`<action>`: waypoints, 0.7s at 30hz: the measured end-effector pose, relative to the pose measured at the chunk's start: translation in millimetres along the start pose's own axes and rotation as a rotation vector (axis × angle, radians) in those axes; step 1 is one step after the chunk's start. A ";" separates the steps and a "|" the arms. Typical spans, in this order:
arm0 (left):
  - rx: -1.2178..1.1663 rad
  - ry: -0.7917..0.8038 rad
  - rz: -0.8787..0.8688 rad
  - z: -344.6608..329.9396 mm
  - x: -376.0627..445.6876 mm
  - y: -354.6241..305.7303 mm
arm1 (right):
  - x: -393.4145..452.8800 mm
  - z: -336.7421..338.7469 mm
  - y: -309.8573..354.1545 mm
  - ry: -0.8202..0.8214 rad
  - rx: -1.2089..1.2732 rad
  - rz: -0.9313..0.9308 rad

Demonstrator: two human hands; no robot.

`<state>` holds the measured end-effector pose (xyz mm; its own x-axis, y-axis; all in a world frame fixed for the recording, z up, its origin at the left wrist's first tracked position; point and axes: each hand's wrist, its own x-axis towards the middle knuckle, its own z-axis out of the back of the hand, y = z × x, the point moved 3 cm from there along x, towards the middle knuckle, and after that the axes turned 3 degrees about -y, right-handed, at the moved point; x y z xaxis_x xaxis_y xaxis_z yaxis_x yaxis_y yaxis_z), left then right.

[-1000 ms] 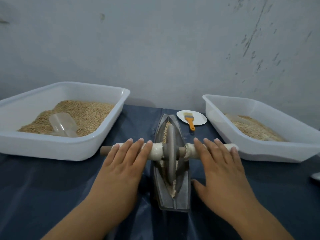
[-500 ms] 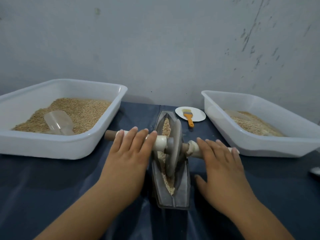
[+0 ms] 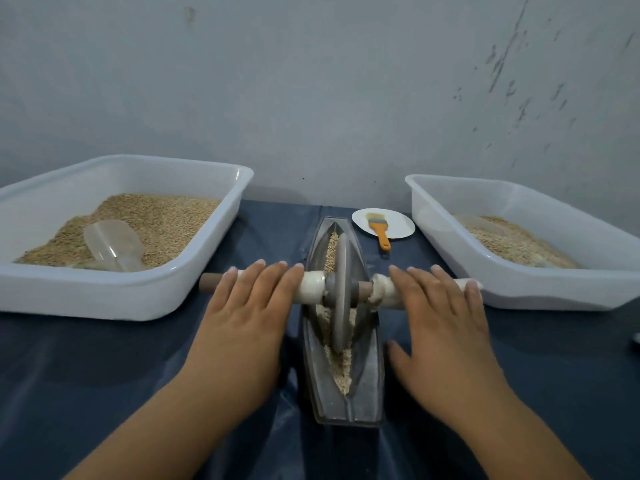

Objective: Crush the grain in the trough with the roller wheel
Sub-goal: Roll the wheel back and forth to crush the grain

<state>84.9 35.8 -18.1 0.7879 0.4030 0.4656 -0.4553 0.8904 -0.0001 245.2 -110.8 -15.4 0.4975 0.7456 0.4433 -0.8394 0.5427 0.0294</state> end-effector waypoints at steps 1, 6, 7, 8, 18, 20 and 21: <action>0.016 0.027 0.022 -0.3 10.2 -0.3 | 11.0 -1.5 -3.2 0.051 0.031 -0.018; 0.048 0.089 0.096 -4.1 62.2 2.1 | 51.7 -8.9 -7.3 0.184 0.099 -0.098; 0.043 0.098 0.103 -4.9 61.4 2.6 | 49.7 -9.5 -7.0 0.172 0.091 -0.102; 0.043 0.104 0.097 -6.0 56.0 2.7 | 44.0 -9.9 -7.0 0.150 0.076 -0.096; 0.083 0.043 0.042 -12.3 54.0 8.3 | 44.1 -15.1 -12.2 0.128 0.035 -0.056; 0.069 0.099 0.084 -16.1 79.3 12.2 | 69.1 -14.6 -11.4 0.153 0.047 -0.075; 0.045 0.106 0.099 -16.8 87.2 14.2 | 77.5 -14.0 -10.6 0.161 0.044 -0.079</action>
<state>154.1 87.2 7.7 0.7764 0.5109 0.3691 -0.5494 0.8356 -0.0008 295.8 -53.3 6.1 0.5879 0.7555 0.2890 -0.8033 0.5873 0.0989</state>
